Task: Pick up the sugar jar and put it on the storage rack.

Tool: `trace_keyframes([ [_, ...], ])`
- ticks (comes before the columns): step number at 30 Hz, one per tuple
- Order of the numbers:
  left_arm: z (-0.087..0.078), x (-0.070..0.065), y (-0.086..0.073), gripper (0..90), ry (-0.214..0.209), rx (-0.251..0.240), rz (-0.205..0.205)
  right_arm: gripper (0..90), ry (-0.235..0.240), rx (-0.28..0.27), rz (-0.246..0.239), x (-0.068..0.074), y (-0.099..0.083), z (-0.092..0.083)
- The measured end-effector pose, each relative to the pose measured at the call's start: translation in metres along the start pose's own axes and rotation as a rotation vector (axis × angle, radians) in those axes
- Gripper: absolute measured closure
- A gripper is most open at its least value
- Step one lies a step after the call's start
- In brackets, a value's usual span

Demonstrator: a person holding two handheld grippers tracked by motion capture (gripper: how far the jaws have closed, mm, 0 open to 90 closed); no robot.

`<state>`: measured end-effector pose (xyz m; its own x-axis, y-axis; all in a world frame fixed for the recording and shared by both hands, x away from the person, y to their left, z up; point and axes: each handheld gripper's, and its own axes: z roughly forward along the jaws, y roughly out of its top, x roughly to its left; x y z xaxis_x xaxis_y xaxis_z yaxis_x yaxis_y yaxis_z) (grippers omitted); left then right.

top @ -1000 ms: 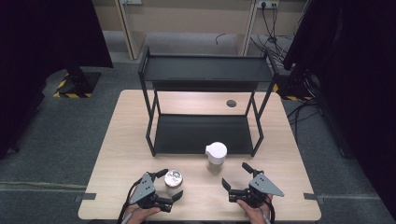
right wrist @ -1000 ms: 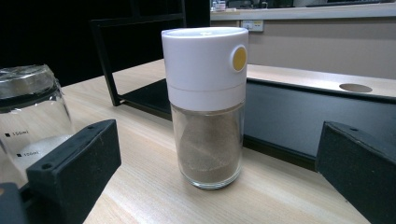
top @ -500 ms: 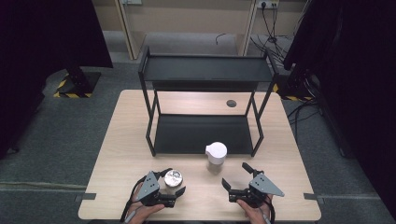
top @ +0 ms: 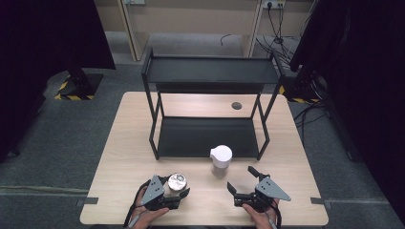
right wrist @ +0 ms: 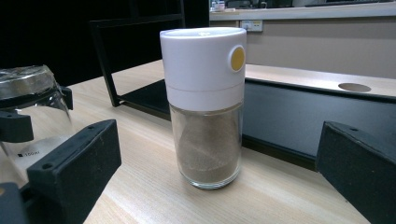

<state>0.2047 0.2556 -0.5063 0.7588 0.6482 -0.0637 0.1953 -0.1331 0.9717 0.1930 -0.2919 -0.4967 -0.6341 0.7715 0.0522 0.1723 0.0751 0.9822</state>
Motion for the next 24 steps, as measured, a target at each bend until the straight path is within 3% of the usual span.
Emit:
trace_keyframes([
  [7,-0.004,0.003,0.004,31.2,-0.006,-0.028,-0.034,0.6,-0.001,-0.002,0.001,0.000,0.000,0.000],
  [24,-0.008,0.002,0.016,31.3,-0.015,-0.017,-0.032,0.7,-0.007,0.000,0.003,0.000,0.000,0.000],
])
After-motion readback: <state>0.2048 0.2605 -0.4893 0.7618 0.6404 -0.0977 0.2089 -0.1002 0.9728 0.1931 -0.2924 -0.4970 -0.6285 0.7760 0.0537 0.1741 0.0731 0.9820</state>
